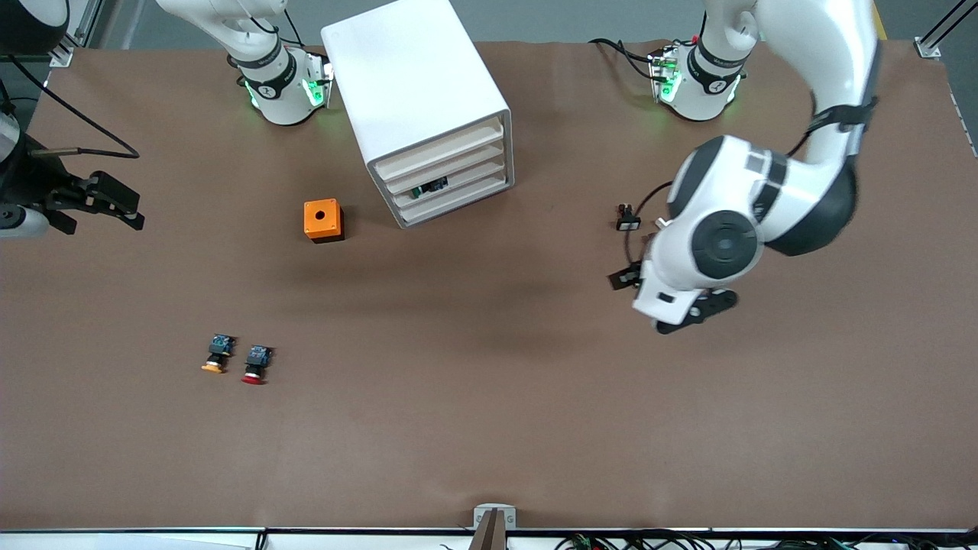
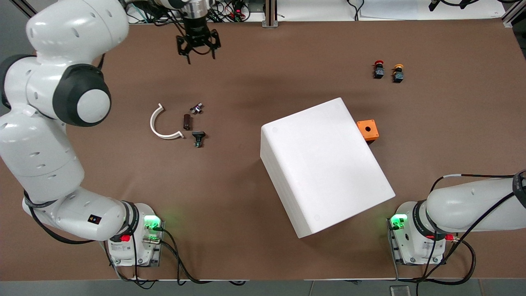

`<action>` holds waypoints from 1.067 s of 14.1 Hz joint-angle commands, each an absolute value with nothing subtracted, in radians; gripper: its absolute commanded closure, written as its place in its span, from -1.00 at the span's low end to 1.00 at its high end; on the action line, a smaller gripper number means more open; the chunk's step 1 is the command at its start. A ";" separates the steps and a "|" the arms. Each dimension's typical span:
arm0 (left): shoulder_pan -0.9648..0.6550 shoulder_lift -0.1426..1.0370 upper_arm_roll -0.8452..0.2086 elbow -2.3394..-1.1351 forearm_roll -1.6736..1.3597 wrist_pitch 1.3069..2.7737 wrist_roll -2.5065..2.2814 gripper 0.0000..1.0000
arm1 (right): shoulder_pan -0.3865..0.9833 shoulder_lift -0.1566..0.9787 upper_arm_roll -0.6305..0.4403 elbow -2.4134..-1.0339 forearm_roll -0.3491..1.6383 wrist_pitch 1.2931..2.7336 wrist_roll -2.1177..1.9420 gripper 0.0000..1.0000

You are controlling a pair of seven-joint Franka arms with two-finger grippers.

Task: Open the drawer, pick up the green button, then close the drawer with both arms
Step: 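Reach the left gripper toward the white cabinet's drawer handle, then grasp the drawer handle with the left gripper while the right gripper approaches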

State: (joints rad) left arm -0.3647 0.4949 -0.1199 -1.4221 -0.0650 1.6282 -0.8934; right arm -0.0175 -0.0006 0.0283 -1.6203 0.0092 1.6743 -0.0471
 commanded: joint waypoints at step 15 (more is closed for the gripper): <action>-0.580 0.773 -0.114 -1.396 -0.567 1.726 -1.955 -0.99 | 0.038 0.141 0.026 -1.624 0.081 1.733 0.227 -0.99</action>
